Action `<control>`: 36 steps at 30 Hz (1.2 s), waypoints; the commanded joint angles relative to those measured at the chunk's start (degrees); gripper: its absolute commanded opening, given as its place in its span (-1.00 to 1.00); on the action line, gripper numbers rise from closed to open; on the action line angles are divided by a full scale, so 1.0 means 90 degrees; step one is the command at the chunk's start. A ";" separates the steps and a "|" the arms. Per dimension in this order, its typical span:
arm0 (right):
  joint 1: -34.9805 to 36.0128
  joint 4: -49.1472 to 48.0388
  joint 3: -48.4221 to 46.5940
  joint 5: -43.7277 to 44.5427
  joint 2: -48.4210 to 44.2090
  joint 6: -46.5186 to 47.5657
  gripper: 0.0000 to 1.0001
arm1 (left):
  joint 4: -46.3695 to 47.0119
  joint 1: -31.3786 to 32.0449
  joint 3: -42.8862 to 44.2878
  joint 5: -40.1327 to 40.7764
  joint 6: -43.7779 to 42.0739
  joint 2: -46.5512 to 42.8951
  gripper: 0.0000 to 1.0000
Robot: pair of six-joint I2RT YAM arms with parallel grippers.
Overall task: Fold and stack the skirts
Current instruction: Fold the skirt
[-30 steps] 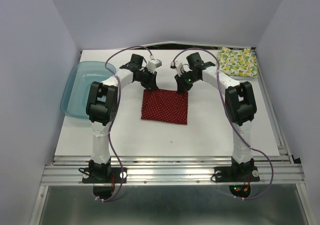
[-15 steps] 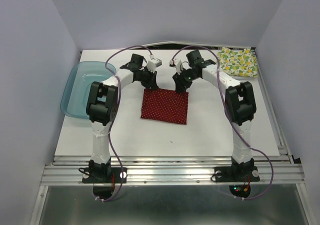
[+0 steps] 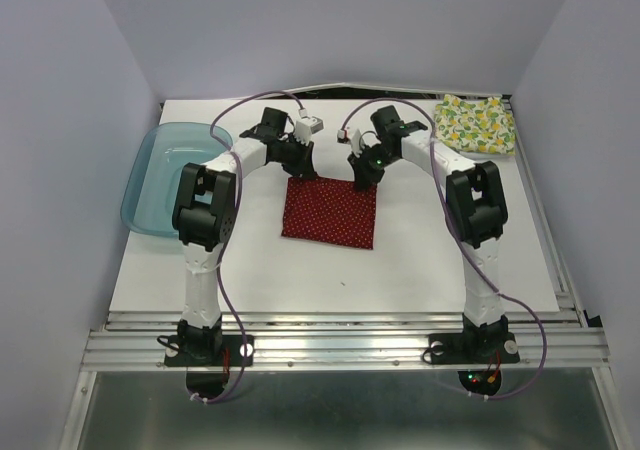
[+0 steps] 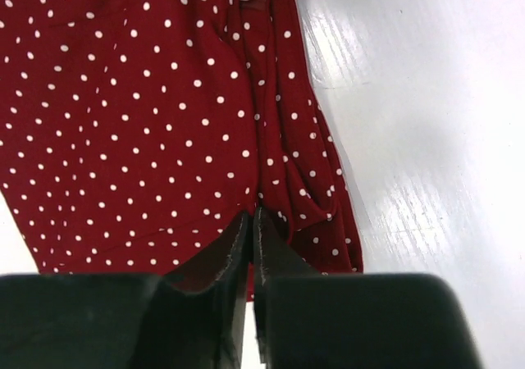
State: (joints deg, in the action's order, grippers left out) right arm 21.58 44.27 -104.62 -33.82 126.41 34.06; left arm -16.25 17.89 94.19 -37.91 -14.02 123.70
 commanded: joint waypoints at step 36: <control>-0.0025 -0.2038 -0.0094 0.1699 -0.0304 -0.2942 0.42 | 0.0741 -0.0162 -0.0182 0.1311 0.0640 -0.0764 0.00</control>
State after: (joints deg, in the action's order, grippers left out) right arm 21.47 28.86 -103.46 -20.56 129.54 17.08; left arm -9.37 16.75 92.86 -28.16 -5.96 126.10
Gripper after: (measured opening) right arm 0.527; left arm 0.471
